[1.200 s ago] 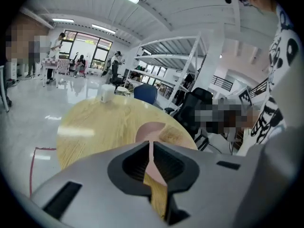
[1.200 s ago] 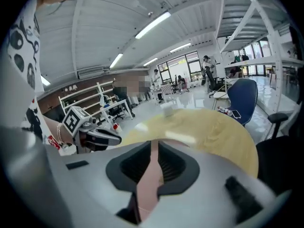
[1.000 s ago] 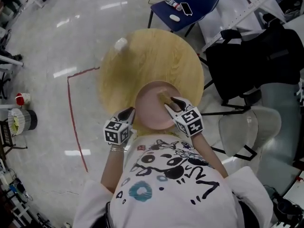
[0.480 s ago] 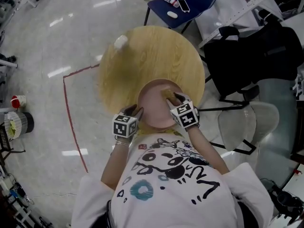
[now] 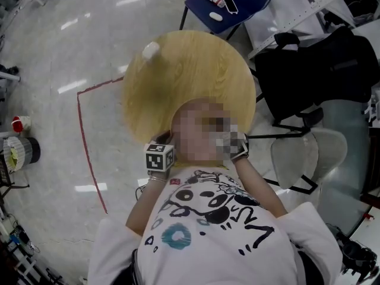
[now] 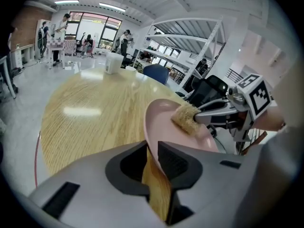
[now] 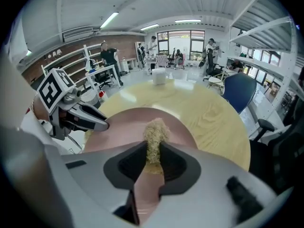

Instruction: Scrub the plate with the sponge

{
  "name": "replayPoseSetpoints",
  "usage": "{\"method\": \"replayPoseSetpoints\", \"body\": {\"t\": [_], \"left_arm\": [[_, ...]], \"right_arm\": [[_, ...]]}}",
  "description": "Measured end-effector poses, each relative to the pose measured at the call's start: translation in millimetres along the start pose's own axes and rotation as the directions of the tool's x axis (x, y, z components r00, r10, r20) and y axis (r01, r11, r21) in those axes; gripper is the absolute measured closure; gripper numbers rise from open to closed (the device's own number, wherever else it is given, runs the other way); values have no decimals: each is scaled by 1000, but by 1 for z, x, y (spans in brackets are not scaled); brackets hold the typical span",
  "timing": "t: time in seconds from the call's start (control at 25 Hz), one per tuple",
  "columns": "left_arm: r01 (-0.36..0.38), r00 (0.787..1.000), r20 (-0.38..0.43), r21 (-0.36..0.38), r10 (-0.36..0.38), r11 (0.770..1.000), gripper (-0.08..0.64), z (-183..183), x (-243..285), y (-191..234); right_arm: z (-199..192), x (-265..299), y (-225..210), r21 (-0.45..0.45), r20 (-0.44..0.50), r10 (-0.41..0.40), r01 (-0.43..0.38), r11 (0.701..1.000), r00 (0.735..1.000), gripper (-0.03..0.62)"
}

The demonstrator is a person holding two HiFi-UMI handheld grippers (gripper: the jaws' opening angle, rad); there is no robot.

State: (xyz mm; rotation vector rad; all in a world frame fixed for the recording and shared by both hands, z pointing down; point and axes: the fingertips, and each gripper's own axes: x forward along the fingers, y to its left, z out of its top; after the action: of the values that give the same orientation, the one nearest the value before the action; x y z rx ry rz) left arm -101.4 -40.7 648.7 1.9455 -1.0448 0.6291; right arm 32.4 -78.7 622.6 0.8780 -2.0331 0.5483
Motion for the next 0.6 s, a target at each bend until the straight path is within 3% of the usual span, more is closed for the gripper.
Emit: {"method": "replayPoseSetpoints", "body": {"t": [0.16, 0.28, 0.4, 0.6], "left_arm": [[-37, 999, 7, -38, 37, 999, 497, 5, 4, -1], [-59, 998, 13, -50, 60, 997, 502, 7, 4, -2], [-74, 997, 15, -60, 75, 995, 505, 7, 6, -2], [-85, 996, 27, -84, 88, 993, 508, 6, 3, 2]], "right_arm": [[16, -3, 28, -89, 2, 126, -126, 988, 992, 509], [22, 5, 55, -207, -37, 218, -221, 953, 975, 511], [21, 19, 68, -293, -79, 254, -266, 918, 964, 511], [25, 25, 74, -361, -111, 286, -307, 881, 952, 515]]}}
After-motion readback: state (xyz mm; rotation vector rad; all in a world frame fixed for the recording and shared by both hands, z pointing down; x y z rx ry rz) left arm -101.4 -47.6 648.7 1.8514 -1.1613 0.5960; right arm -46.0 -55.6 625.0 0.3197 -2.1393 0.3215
